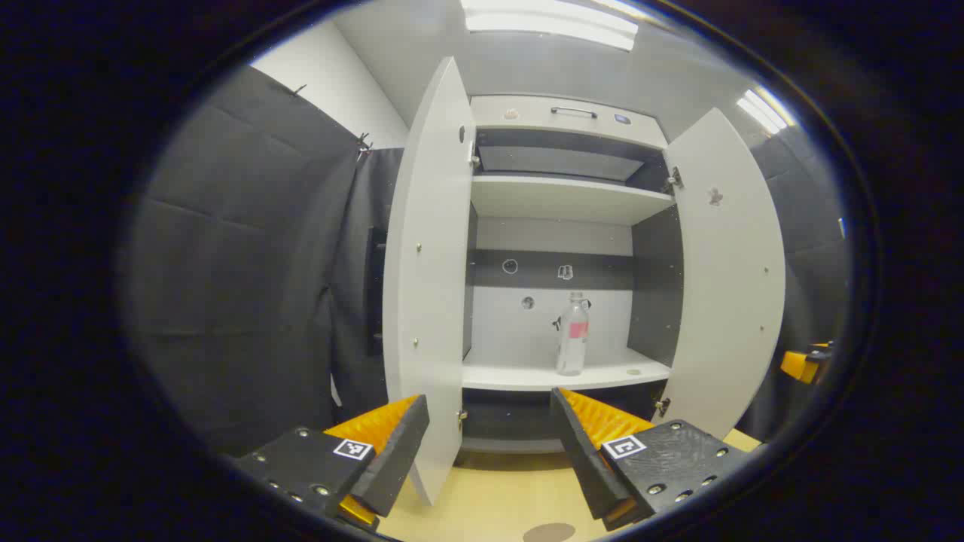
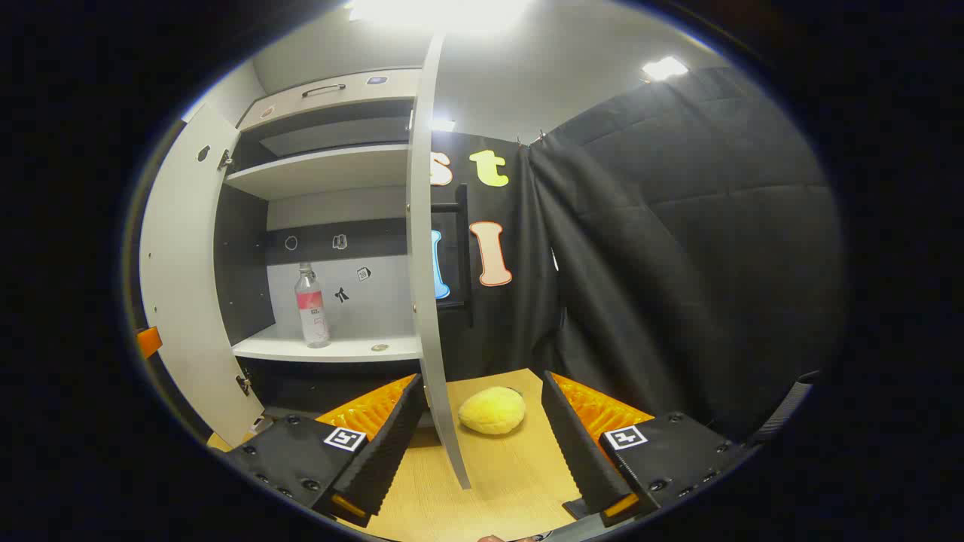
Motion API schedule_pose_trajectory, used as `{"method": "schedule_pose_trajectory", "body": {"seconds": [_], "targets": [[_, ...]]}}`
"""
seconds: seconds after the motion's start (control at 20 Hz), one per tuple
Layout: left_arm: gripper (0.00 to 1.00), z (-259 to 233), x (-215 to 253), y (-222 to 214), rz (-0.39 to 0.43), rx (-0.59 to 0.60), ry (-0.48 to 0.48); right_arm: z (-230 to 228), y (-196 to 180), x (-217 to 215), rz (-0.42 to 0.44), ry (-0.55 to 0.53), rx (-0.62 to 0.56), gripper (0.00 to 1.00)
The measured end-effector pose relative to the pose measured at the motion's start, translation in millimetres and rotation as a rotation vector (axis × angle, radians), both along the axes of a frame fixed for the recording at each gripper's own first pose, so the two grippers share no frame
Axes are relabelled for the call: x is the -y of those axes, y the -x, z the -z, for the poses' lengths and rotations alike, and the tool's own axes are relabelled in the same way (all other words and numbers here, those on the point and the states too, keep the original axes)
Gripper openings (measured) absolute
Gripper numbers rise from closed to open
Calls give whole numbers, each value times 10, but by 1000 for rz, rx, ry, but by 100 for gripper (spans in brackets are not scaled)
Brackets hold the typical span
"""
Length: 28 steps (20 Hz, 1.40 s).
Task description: Grasp the bottle in the cabinet with the left hand and place it on the coaster, then close the right door with the right hand and the left door with the left hand.
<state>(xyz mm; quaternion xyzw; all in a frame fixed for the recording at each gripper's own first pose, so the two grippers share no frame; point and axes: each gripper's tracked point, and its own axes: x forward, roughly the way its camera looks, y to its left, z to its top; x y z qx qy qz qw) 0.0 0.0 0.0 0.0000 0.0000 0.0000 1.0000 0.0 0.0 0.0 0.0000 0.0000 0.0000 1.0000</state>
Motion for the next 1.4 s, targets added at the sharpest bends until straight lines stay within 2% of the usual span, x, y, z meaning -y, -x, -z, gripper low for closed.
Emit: {"method": "schedule_pose_trajectory", "body": {"seconds": [0.1, 0.2, 0.25, 0.35, 0.4, 0.5, 0.65, 0.9, 1.05, 1.1, 1.15, 1.2, 1.3, 1.35, 1.4], "targets": [[94, 31, 2, -14, 9, -8, 8, 10, 17, -52, -6, -2, 0, 98], [100, 23, 21, -22, 27, -5, 12, 32, 39, -90, -5, -5, -1, 97], [94, 26, 32, -29, 37, -6, 9, 35, 53, -117, -5, -8, 2, 97], [94, 13, 32, -17, 49, 0, 2, 31, 79, -170, -9, -16, 7, 97], [98, 8, 23, -6, 48, 8, 6, 27, 98, -194, -10, -17, 8, 97], [94, -21, 56, -2, 64, 18, 31, 35, 125, -209, -7, -12, 8, 97], [94, -9, 97, -27, 87, 19, 33, 34, 169, -191, 10, -25, 6, 97], [94, 119, 275, -121, 143, -19, 49, -75, 185, 63, 77, -25, 25, 97], [100, 77, 444, -182, 178, -15, 54, -72, 122, 282, 129, -31, 24, 96], [95, 57, 500, -216, 188, -8, 47, -74, 91, 337, 140, -40, 22, 97], [95, 45, 561, -255, 201, -6, 41, -67, 55, 408, 158, -47, 20, 92], [100, 64, 634, -302, 217, -17, 36, -83, 28, 489, 179, -53, 23, 97], [100, 26, 762, -419, 247, -34, 35, -147, -30, 617, 209, -68, 40, 97], [95, -20, 817, -499, 260, -34, 39, -177, -61, 664, 219, -71, 47, 97], [95, -50, 867, -586, 272, -33, 39, -195, -101, 722, 232, -69, 51, 96]]}}
